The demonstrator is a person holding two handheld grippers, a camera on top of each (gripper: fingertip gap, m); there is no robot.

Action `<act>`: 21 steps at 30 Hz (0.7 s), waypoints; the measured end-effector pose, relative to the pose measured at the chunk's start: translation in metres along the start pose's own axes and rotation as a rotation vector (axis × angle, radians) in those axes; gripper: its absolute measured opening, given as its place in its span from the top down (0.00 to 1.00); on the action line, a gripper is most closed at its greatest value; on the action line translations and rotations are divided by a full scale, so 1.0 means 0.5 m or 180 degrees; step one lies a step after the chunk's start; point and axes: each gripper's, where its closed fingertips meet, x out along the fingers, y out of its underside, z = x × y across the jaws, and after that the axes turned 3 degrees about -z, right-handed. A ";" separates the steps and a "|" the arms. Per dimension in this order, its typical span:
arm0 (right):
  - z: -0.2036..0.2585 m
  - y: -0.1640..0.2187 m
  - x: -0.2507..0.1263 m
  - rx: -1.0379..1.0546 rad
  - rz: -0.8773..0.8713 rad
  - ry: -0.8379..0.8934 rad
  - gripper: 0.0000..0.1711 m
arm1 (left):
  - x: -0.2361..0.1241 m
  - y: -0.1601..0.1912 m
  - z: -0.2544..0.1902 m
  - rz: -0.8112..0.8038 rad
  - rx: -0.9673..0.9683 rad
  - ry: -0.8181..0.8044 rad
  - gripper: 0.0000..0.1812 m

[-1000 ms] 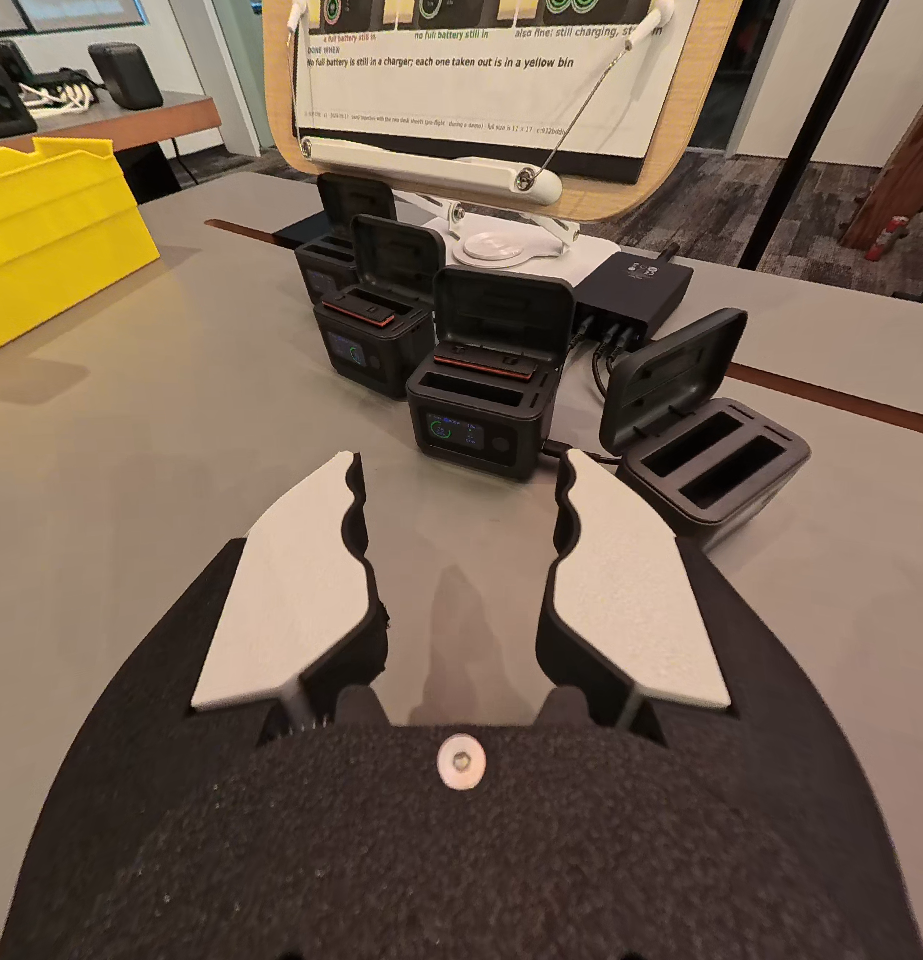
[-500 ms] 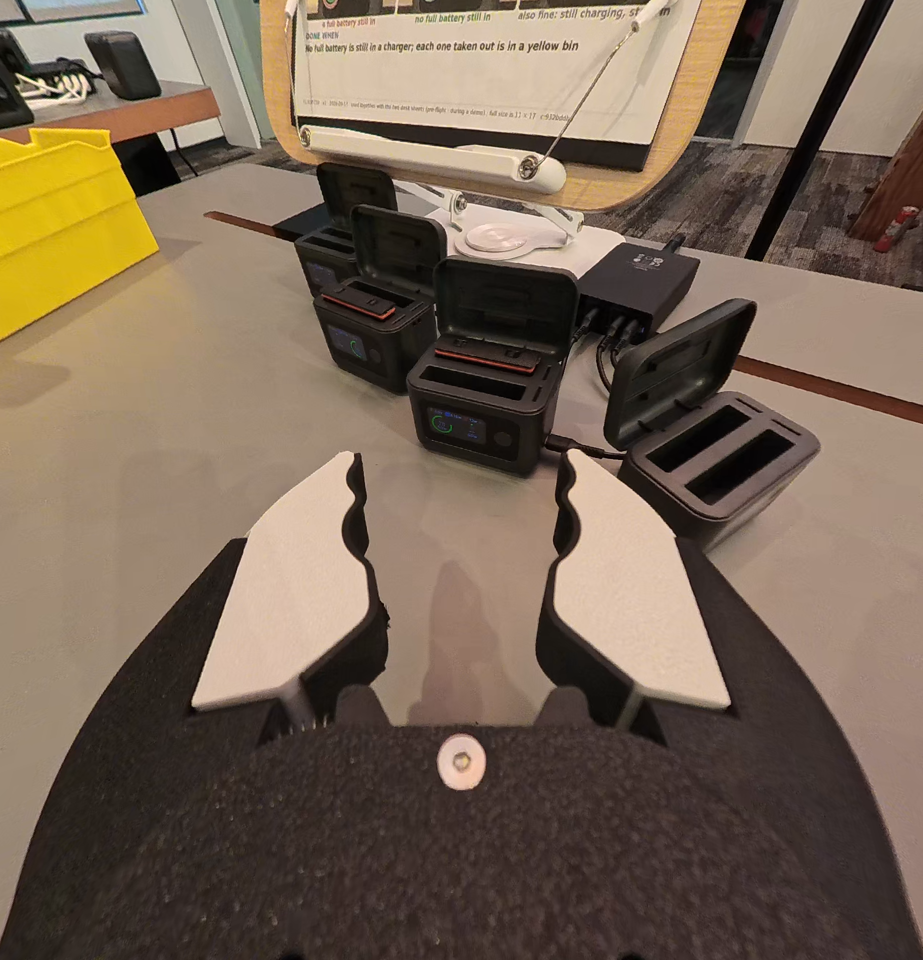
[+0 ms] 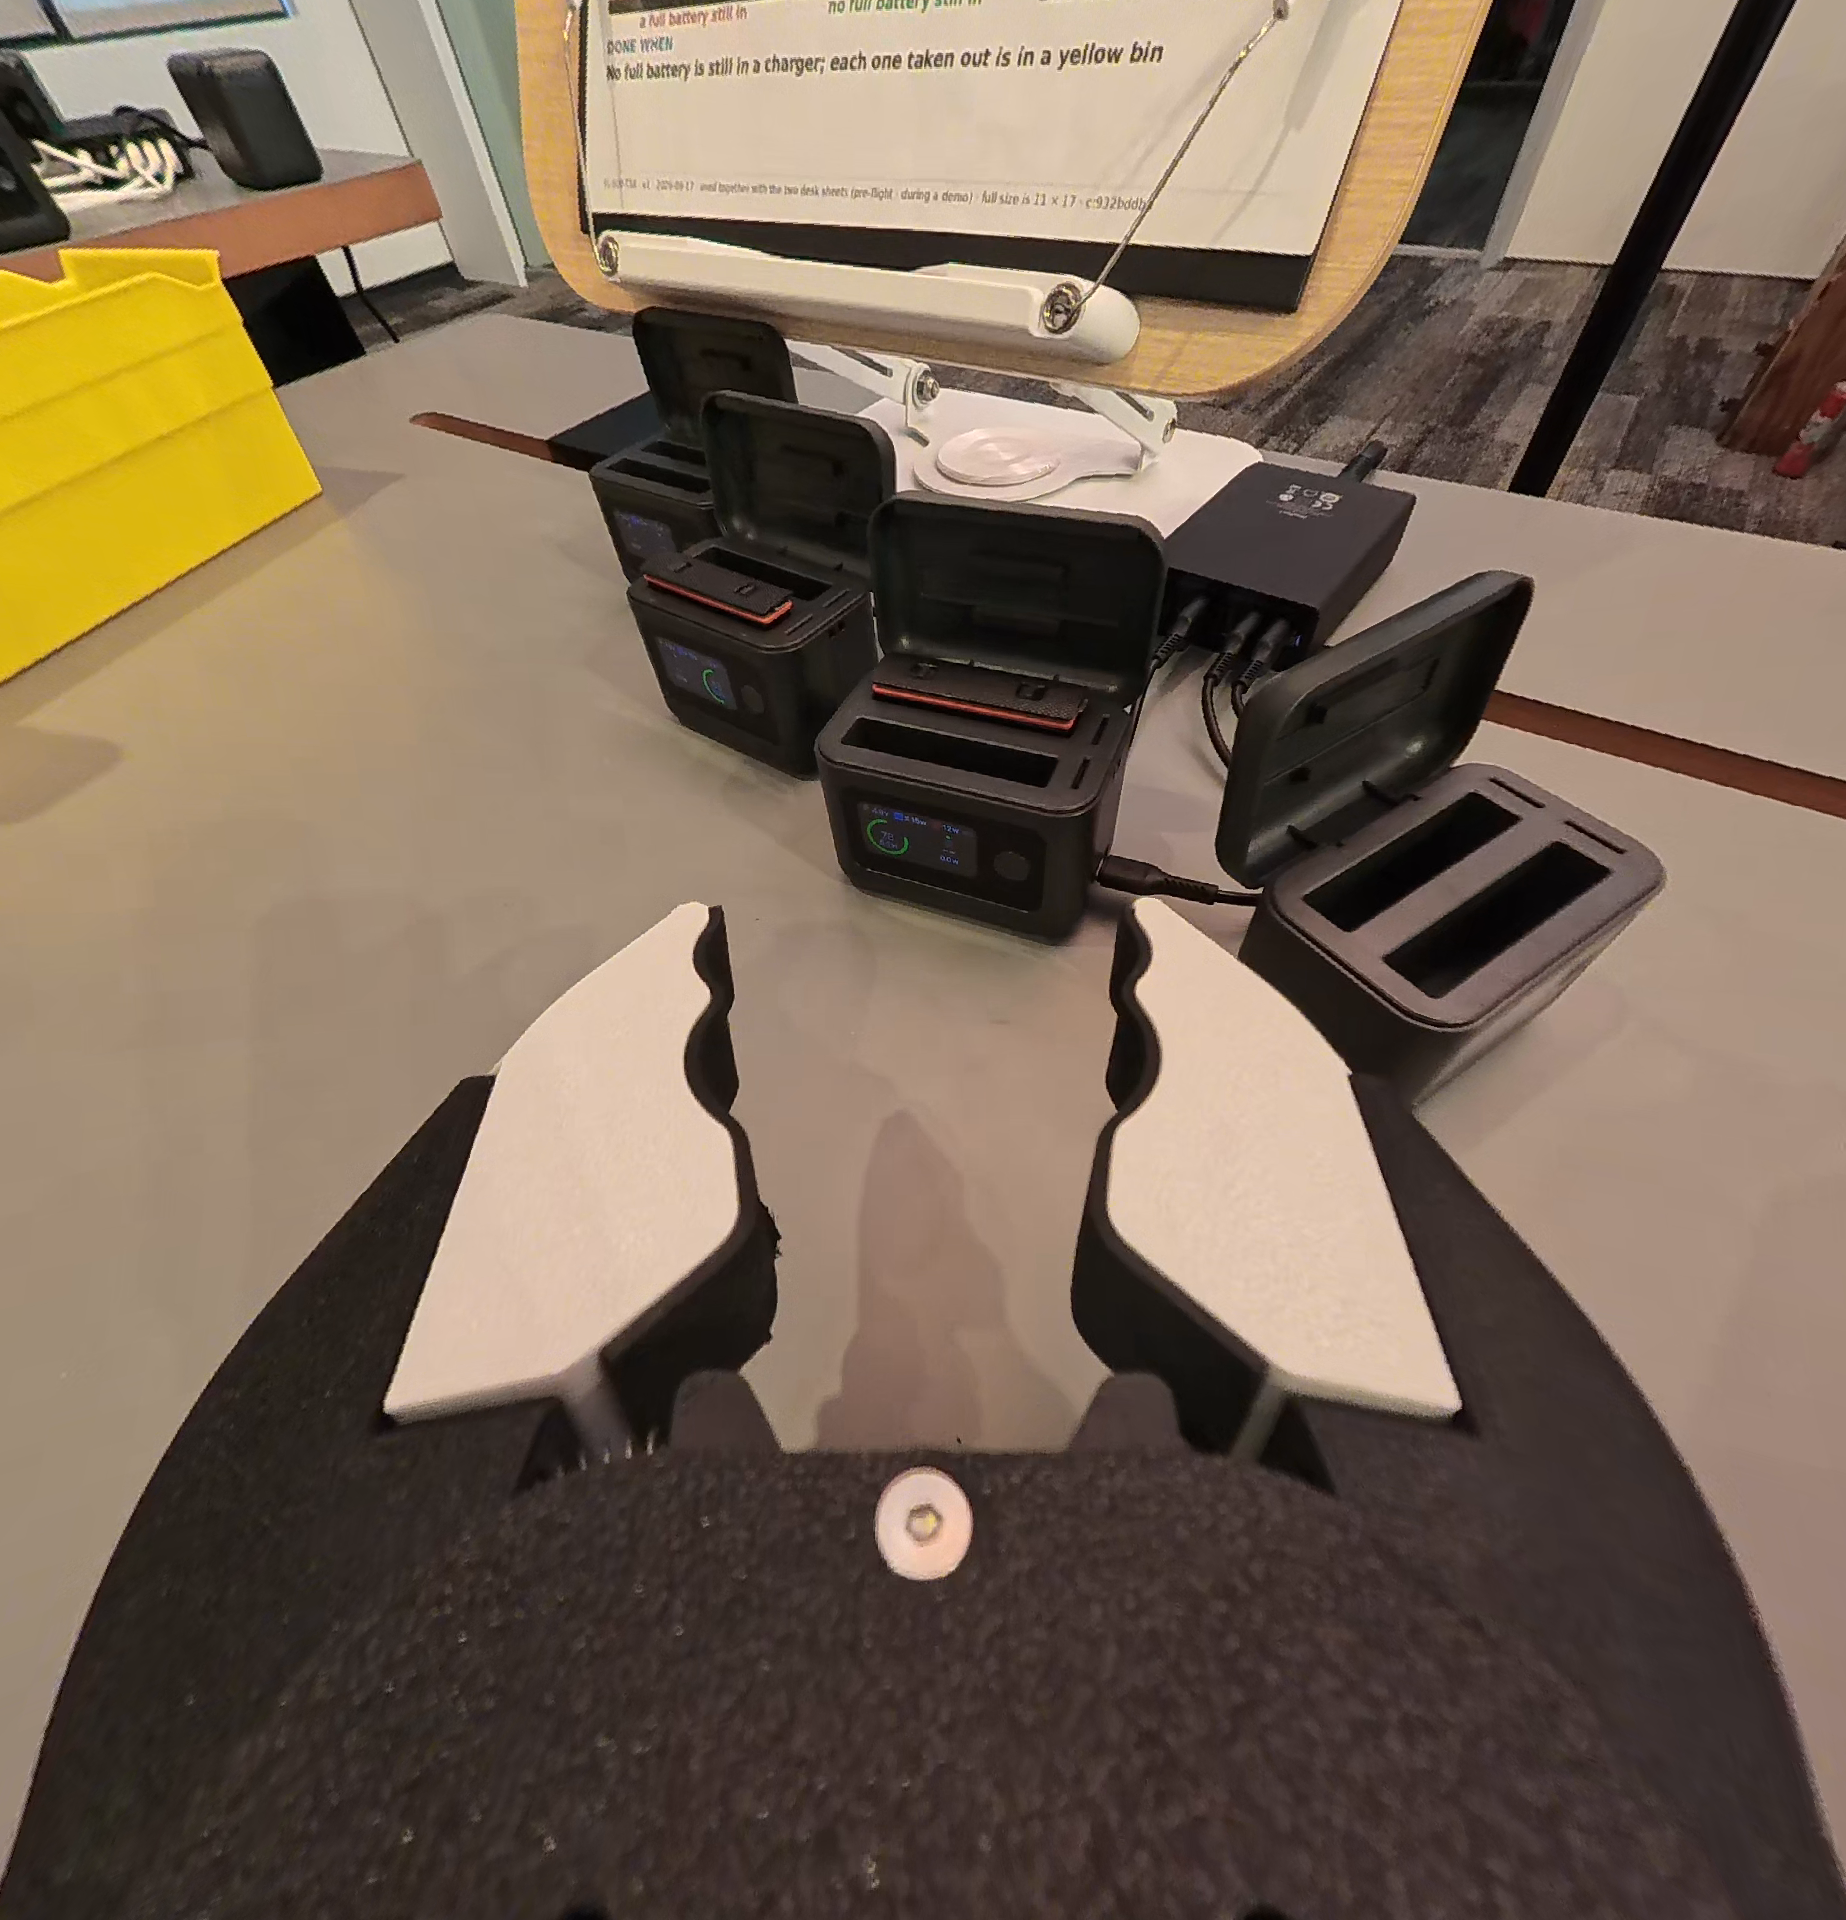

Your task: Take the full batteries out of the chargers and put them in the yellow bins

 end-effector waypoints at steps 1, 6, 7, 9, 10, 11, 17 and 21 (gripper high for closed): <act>0.000 0.000 0.000 0.0003 0.0002 -0.0001 0.59 | -0.001 0.000 0.000 -0.0016 -0.0002 0.0003 0.67; 0.000 0.002 0.001 0.0036 0.0009 -0.0017 0.59 | -0.014 -0.005 0.005 -0.0173 -0.0085 -0.0008 0.67; 0.001 0.002 0.001 0.0041 0.0010 -0.0022 0.59 | -0.017 -0.005 0.007 -0.0208 -0.0114 -0.0009 0.67; 0.002 0.003 0.001 0.0042 0.0015 -0.0026 0.59 | -0.023 -0.007 0.010 -0.0288 -0.0178 -0.0005 0.67; 0.002 0.003 0.001 0.0041 0.0017 -0.0028 0.59 | -0.027 -0.008 0.012 -0.0336 -0.0211 -0.0003 0.67; 0.002 0.004 0.001 0.0040 0.0019 -0.0028 0.59 | -0.032 -0.010 0.013 -0.0386 -0.0245 0.0002 0.67; 0.003 0.005 0.001 0.0039 0.0024 -0.0031 0.59 | -0.078 -0.021 0.034 -0.0709 -0.0433 -0.0123 0.67; 0.006 0.002 0.001 0.0033 0.0004 -0.0057 0.59 | -0.131 -0.039 0.059 -0.1046 -0.0575 -0.0376 0.67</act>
